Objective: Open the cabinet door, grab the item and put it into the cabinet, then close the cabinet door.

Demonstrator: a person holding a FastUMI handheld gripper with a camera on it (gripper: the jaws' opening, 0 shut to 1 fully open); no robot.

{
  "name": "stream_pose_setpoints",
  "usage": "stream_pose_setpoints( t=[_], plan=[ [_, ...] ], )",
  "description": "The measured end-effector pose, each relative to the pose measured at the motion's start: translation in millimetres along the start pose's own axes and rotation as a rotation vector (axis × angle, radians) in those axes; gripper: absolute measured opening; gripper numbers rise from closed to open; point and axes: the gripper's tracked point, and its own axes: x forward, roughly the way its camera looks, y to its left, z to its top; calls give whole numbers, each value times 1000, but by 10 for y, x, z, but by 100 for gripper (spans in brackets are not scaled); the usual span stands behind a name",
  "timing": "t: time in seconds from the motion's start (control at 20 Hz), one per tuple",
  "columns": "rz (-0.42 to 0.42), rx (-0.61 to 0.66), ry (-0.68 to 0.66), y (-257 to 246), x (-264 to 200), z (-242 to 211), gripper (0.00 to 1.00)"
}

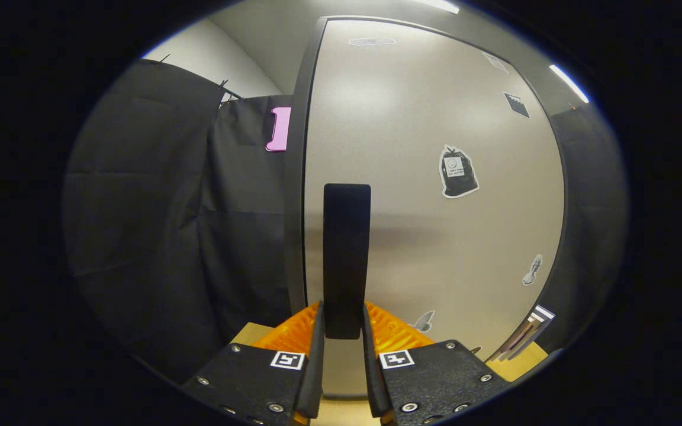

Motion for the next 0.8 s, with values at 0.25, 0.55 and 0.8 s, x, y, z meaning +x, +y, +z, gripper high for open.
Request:
stream_pose_setpoints(
  t=[0.25, 0.55, 0.8],
  plan=[
    [24, -25, 10, 2, -73, 3, 25],
    [90, -33, 28, 33, -291, -16, 25],
    [129, -35, 32, 20, -440, -29, 25]
  ],
)
